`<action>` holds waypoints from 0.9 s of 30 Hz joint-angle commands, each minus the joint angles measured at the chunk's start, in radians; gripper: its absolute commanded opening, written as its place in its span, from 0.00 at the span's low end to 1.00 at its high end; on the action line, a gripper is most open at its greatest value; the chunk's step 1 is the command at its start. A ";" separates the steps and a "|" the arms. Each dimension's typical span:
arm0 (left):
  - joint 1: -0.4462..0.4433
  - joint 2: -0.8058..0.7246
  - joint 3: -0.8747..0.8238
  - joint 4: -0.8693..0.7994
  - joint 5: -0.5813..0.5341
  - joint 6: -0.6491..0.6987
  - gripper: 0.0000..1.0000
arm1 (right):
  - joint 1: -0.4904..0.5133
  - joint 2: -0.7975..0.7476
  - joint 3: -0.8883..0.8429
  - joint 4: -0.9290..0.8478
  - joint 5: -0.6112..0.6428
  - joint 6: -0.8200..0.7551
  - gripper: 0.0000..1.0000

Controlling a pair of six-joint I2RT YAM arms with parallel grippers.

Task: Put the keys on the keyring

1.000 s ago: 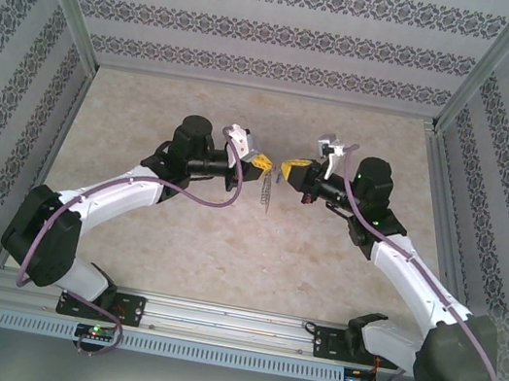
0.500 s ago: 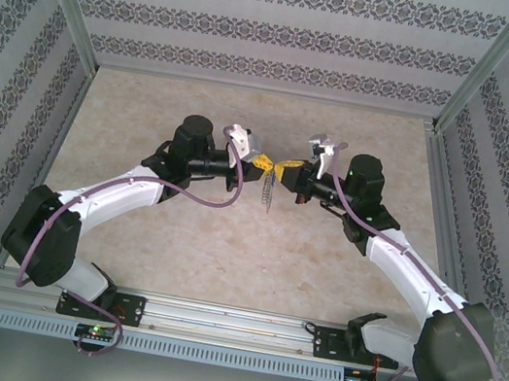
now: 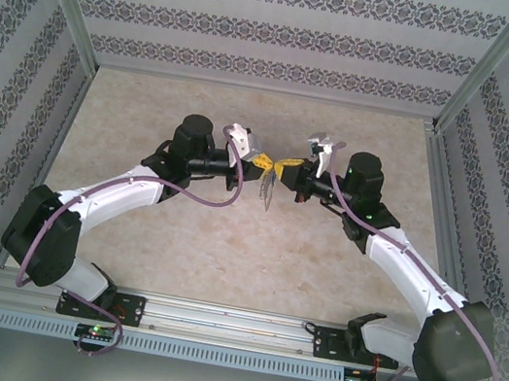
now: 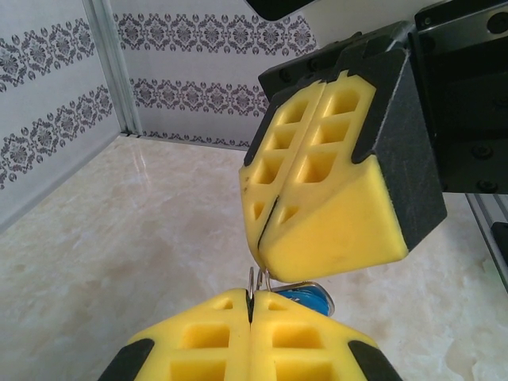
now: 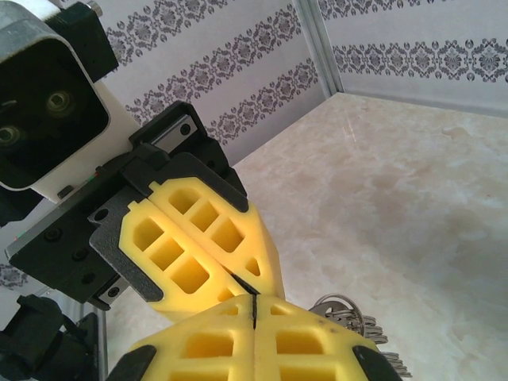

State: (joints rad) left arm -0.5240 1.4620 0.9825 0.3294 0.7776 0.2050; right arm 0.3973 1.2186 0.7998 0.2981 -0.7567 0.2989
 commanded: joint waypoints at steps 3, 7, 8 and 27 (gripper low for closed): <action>-0.019 -0.006 0.034 0.032 0.076 -0.003 0.00 | 0.016 0.011 0.052 -0.032 0.025 -0.074 0.00; -0.019 -0.009 0.036 0.023 0.089 -0.004 0.00 | 0.017 0.015 0.060 -0.050 0.039 -0.096 0.00; -0.019 -0.008 0.037 0.022 0.094 -0.005 0.00 | 0.018 0.017 0.064 -0.053 0.039 -0.102 0.00; -0.023 -0.017 0.061 -0.015 0.142 -0.006 0.00 | 0.056 0.088 0.187 -0.234 0.115 -0.296 0.00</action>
State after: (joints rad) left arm -0.5152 1.4620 0.9936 0.2852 0.7891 0.2016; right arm 0.4347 1.2758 0.9588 0.0731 -0.6930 0.0563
